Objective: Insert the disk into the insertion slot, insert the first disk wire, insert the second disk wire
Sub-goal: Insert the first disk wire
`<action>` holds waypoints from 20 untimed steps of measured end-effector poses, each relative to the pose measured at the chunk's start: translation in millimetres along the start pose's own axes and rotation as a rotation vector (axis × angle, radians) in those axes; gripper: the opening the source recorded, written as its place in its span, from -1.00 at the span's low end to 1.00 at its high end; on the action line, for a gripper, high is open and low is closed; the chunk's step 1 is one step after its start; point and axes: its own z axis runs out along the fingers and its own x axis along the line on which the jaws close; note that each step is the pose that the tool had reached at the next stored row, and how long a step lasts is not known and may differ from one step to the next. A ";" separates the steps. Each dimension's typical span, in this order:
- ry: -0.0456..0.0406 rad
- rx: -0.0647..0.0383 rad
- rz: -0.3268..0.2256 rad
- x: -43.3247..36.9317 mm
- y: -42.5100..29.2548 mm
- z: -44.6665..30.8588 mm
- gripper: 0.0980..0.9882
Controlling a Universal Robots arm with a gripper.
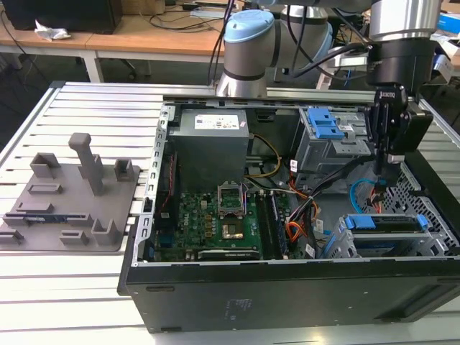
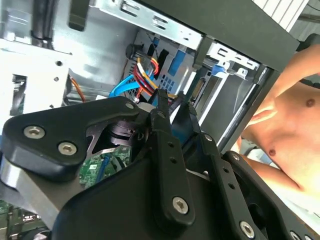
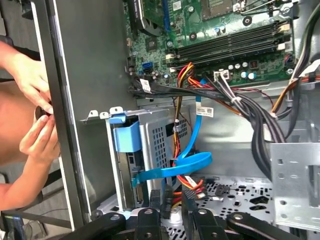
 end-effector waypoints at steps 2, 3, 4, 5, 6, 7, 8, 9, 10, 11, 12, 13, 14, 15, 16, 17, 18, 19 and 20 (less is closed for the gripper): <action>-0.0001 0.000 0.000 0.5 0.0 0.4 -0.54; 0.0000 0.000 0.000 0.5 0.0 0.4 -0.54; 0.0000 0.000 0.000 0.5 0.0 0.4 -0.54; 0.0000 0.000 0.000 0.5 0.0 0.4 -0.54; 0.0000 0.000 0.000 0.5 0.0 0.4 -0.54; 0.0002 0.000 0.000 0.5 0.0 0.5 -0.54; 0.0001 0.000 0.000 0.4 0.0 0.6 -0.54; 0.0000 0.000 0.000 0.3 0.0 0.7 -0.54; 0.0001 0.000 0.000 0.3 0.0 0.8 -0.54; 0.0000 0.000 0.000 0.1 0.1 1.1 -0.54; -0.0001 0.000 0.000 0.0 0.1 1.3 -0.57; -0.0001 0.000 0.000 -0.1 0.2 1.7 -0.85; 0.0000 0.000 0.000 -0.1 0.2 1.9 -0.85; 0.0001 -0.001 0.000 -0.1 0.1 2.2 -0.85; -0.0001 -0.002 -0.001 0.0 0.0 2.8 -0.86; 0.0002 -0.003 -0.002 0.2 -0.1 3.0 -0.86; 0.0003 -0.003 -0.002 0.2 -0.2 3.2 -0.86; 0.0003 -0.004 -0.002 0.2 -0.2 3.3 -0.86; 0.0003 -0.004 -0.002 0.2 -0.2 3.4 -0.86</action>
